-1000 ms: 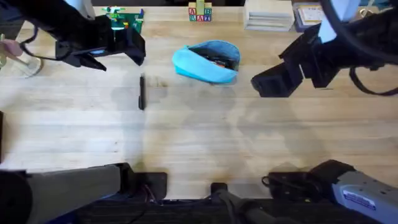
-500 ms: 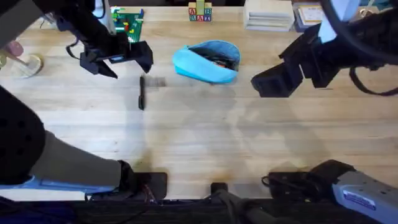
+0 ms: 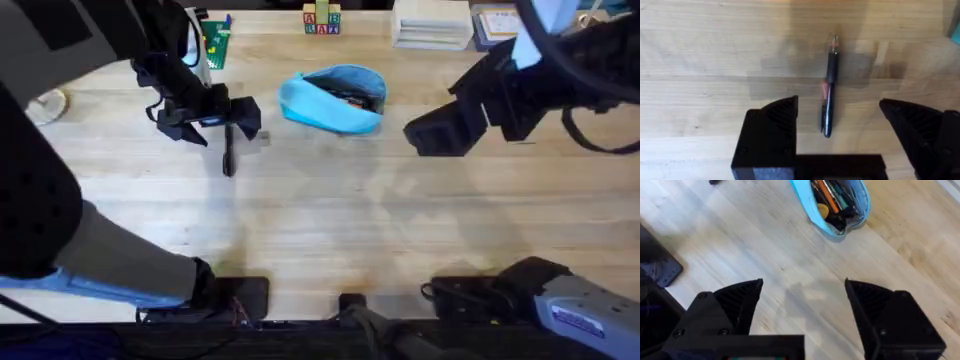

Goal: Unzip the bag, pick up the pens from the table one at a time and place them inside, then zip the bag closed.

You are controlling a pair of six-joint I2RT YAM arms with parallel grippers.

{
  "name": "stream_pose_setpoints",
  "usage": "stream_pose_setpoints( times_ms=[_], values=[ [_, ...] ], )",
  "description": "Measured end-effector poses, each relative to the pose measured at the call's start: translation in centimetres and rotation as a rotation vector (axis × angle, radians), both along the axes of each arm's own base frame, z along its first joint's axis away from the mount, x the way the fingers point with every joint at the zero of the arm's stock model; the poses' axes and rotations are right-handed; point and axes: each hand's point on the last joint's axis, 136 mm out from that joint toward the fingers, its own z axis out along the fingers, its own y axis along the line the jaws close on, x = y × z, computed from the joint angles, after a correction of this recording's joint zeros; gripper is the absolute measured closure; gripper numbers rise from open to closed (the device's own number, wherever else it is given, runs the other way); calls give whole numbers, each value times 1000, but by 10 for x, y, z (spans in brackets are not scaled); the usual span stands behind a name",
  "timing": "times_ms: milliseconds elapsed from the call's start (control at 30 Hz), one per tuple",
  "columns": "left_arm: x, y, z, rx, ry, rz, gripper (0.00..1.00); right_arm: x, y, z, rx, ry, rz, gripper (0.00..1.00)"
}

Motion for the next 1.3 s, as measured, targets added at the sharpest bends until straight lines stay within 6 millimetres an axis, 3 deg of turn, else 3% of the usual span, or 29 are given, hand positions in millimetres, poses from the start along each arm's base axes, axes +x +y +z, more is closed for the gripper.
stream_pose_setpoints(
  times_ms=[200,667,1000,1300],
  values=[
    [7,2,-16,5,15,4,5,0,0,0,0,0,0,4],
    [6,-1,-22,130,45,-6,4,0,0,0,0,1,0,4],
    [1,3,-22,162,66,2,923,0,0,0,0,1,0,4],
    [0,5,-21,173,67,3,957,0,0,0,0,1,0,4]
  ],
)
